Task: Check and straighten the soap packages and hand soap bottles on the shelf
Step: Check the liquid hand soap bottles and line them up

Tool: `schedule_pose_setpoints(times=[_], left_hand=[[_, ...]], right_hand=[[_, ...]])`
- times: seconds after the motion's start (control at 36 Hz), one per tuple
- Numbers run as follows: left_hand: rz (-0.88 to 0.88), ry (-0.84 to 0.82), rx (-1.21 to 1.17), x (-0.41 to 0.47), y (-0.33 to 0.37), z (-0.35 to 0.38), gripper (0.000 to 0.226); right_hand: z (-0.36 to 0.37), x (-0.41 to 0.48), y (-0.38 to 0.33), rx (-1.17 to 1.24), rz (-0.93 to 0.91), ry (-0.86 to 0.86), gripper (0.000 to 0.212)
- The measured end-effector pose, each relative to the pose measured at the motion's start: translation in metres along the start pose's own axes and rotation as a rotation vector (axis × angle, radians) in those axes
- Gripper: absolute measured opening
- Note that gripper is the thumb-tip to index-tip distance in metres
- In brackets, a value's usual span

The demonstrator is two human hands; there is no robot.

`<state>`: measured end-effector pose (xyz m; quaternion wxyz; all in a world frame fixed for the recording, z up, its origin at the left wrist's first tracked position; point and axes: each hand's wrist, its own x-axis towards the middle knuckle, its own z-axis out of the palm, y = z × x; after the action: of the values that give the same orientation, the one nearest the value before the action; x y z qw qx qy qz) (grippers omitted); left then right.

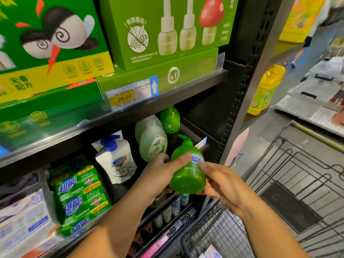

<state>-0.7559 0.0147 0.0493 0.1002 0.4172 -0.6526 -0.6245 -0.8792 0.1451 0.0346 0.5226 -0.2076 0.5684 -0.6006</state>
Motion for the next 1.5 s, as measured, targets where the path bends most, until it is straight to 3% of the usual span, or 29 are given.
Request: schedule_pose_setpoints(times=[0.06,0.14,0.22,0.28,0.33,0.42,0.53,0.64,0.78,0.89,1.0,1.08,1.17,1.28,1.39,1.5], left_hand=[[0.073,0.063,0.121,-0.002,0.003,-0.001,0.086],[0.106,0.043,0.123,-0.004,0.007,-0.005,0.077],[0.095,0.01,0.149,-0.003,0.004,-0.007,0.062],[0.081,-0.009,0.162,-0.001,0.001,-0.007,0.061],[0.076,-0.044,0.143,-0.001,-0.002,-0.008,0.061],[0.056,-0.239,-0.047,0.0,-0.009,-0.005,0.067],[0.053,-0.354,-0.436,0.005,-0.022,0.003,0.087],[0.104,-0.393,-0.661,0.012,-0.034,0.003,0.102],[0.231,-0.283,-0.386,0.017,-0.034,0.007,0.076],[0.312,-0.254,-0.034,0.024,-0.018,0.008,0.079],[0.352,-0.211,0.05,0.039,-0.009,0.008,0.085],[0.389,-0.141,0.097,0.051,-0.006,0.006,0.072],[0.408,-0.048,0.165,0.064,-0.001,0.004,0.064],[0.43,0.173,0.34,0.079,0.005,0.009,0.076],[0.455,0.425,0.532,0.087,-0.002,0.024,0.08],[0.473,0.464,0.645,0.098,-0.015,0.035,0.089]], right_hand=[[-0.002,0.001,0.003,0.173,0.001,-0.1,0.044],[-0.005,0.0,0.012,0.38,0.049,-0.146,0.043],[-0.009,0.003,0.021,0.421,0.049,-0.156,0.061],[-0.009,0.004,0.021,0.37,0.038,-0.098,0.055],[-0.008,0.003,0.016,0.191,-0.019,-0.029,0.045],[-0.002,-0.002,0.0,-0.155,-0.178,0.033,0.042],[0.004,-0.004,-0.005,-0.936,-0.408,0.315,0.083],[0.01,0.0,0.002,-1.041,-0.559,0.317,0.091],[-0.006,0.01,0.007,-1.019,-0.544,0.212,0.108],[-0.025,0.018,0.003,-0.891,-0.552,0.157,0.106],[-0.04,0.049,-0.001,-0.654,-0.53,0.174,0.1],[-0.047,0.073,-0.012,-0.735,-0.591,0.22,0.104],[-0.05,0.098,-0.024,-0.761,-0.607,0.159,0.103],[-0.054,0.137,-0.031,-0.706,-0.607,0.02,0.09],[-0.06,0.165,-0.044,-0.809,-0.622,-0.11,0.086],[-0.073,0.188,-0.04,-0.803,-0.583,-0.194,0.081]])
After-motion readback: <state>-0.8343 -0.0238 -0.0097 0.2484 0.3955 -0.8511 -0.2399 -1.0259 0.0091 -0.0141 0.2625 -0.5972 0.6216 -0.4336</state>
